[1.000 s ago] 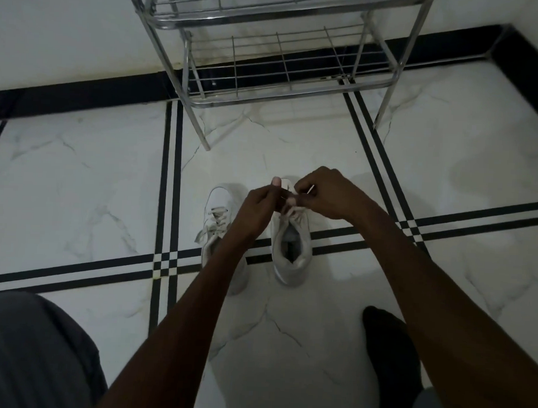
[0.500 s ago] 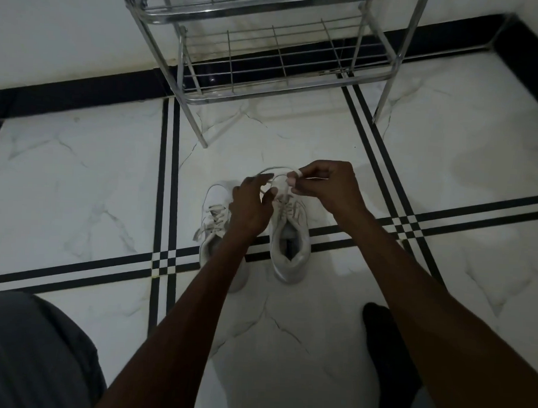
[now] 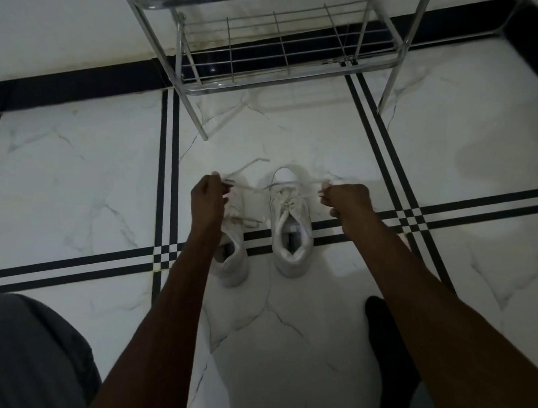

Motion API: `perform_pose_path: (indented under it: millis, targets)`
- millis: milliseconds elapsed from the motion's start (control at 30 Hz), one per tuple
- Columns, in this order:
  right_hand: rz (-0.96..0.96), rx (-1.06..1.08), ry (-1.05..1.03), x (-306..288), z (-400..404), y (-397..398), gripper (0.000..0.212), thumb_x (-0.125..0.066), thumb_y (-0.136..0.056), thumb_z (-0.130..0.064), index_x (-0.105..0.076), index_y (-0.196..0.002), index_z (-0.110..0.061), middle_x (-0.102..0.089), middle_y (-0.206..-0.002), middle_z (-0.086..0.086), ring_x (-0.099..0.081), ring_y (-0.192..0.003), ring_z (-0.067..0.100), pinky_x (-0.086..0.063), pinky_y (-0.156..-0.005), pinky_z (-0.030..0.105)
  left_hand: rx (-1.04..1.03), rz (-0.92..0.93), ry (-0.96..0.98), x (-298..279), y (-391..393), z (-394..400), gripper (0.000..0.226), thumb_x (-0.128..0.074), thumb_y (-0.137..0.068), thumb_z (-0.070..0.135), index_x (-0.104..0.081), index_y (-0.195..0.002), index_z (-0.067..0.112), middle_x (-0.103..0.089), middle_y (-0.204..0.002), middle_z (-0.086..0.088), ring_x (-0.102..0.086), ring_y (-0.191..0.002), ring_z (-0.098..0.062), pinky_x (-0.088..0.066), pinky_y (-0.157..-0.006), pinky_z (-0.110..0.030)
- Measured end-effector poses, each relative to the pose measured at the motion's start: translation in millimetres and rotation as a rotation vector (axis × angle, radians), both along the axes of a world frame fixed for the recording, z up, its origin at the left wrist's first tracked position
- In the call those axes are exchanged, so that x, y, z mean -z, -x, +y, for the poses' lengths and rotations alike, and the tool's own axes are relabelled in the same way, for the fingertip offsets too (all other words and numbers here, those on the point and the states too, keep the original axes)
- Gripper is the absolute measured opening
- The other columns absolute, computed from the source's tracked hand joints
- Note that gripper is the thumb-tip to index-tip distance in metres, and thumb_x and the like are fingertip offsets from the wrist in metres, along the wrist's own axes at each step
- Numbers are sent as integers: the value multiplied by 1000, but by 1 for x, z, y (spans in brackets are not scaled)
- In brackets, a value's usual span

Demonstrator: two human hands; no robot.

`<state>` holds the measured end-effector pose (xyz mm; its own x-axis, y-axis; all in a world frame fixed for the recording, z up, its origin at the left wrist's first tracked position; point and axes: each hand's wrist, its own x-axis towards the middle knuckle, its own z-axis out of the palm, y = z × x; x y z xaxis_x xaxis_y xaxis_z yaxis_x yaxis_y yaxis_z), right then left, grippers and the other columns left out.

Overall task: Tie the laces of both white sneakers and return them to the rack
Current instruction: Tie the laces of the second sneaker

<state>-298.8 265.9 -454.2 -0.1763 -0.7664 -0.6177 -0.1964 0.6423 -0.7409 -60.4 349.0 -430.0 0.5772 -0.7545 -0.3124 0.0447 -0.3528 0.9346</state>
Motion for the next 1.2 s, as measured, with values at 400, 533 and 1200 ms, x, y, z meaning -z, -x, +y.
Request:
perform_pose_path:
  millis: [400, 533, 1200]
  targets:
    - [452, -297, 453, 17, 17, 23, 61, -87, -72, -35, -56, -114, -4, -57, -115, 11, -58, -99, 22, -47, -78, 31, 146, -1029, -233, 29, 10, 16, 28, -70, -93, 34, -69, -119, 23, -43, -154, -10, -28, -147, -39, -27, -113, -58]
    - [303, -711, 679, 15, 23, 16, 39, -76, -82, -4, -66, -120, -9, -62, -124, 15, -57, -109, 16, -48, -94, 19, 608, -950, -112, 41, 39, 4, 32, -66, -96, 21, -70, -128, 28, -59, -147, -2, -42, -143, -33, -34, -110, -50]
    - [531, -739, 569, 24, 29, 10, 13, -67, -83, -3, -80, -80, -7, -74, -69, 13, -67, -63, 24, -58, -64, 36, 745, -1396, -273, 49, 36, 18, 31, -53, -63, 1, -68, -79, 24, -69, -69, 3, -56, -98, -31, -24, -92, -50]
